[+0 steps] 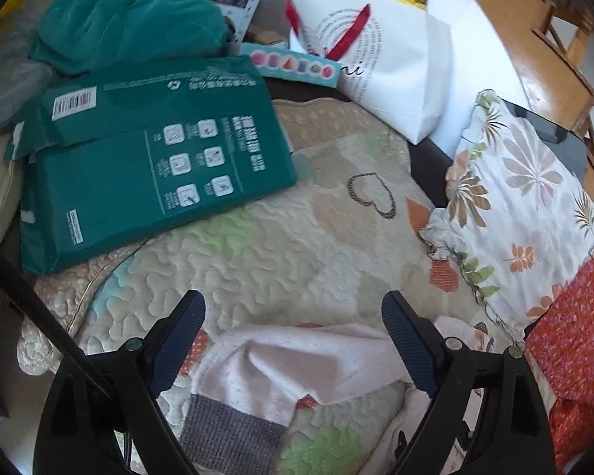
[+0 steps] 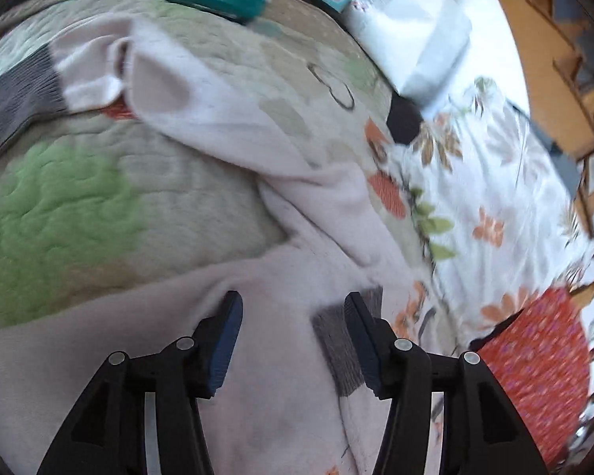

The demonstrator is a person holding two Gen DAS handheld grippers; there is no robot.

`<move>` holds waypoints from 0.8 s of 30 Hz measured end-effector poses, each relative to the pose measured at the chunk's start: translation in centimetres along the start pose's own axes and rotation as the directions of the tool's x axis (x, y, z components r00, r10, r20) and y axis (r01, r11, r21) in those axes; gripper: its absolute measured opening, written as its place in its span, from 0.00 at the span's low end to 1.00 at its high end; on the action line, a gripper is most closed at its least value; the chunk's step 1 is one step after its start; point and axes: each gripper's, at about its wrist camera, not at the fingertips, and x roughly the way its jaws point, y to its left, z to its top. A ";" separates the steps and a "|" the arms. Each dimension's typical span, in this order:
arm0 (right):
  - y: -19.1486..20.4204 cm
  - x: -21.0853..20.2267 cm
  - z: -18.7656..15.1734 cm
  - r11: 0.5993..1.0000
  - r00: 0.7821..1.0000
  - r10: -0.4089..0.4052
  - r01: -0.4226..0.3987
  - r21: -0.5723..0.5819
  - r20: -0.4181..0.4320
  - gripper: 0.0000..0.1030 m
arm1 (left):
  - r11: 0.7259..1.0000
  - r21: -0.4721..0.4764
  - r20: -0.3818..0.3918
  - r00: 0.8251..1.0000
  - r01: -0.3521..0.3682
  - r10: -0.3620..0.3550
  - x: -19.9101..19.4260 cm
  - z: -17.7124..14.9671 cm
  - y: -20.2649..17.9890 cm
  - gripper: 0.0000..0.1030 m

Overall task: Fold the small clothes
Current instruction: 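Lay the held sleeve across the cardigan body and open the right gripper, then grasp the other sleeve's grey cuff with the left gripper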

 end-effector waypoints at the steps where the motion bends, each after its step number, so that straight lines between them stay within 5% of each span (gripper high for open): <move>1: 0.1 -0.3 -0.1 1.000 1.000 -0.009 0.009 0.002 0.007 0.56 | 1.000 -0.001 -0.009 1.000 -0.001 0.001 0.2 0.0 0.1 0.87; 7: -2.1 -3.1 -2.3 0.990 1.000 0.013 -0.017 0.141 0.026 0.71 | 1.000 0.005 -0.040 0.999 -0.031 0.031 0.7 0.7 1.4 0.87; 14: -4.4 -5.0 -5.9 0.919 0.986 0.165 -0.158 0.362 0.011 0.73 | 1.000 -0.010 -0.139 0.990 -0.030 0.028 1.8 0.7 4.1 0.87; 17: -3.9 -5.9 -7.4 0.913 0.984 0.176 -0.165 0.373 0.005 0.73 | 1.000 -0.005 -0.246 0.969 0.020 -0.020 3.3 -0.2 5.0 0.87; 21: -3.2 -7.0 -9.9 0.910 0.981 0.193 -0.176 0.376 -0.009 0.74 | 0.993 -0.043 -0.376 0.919 0.111 -0.119 4.8 -1.8 5.7 0.87; 24: -3.6 -7.9 -12.3 0.881 0.972 0.234 -0.205 0.427 -0.016 0.74 | 0.993 0.089 -0.415 0.909 0.077 -0.033 5.5 -2.9 4.2 0.87</move>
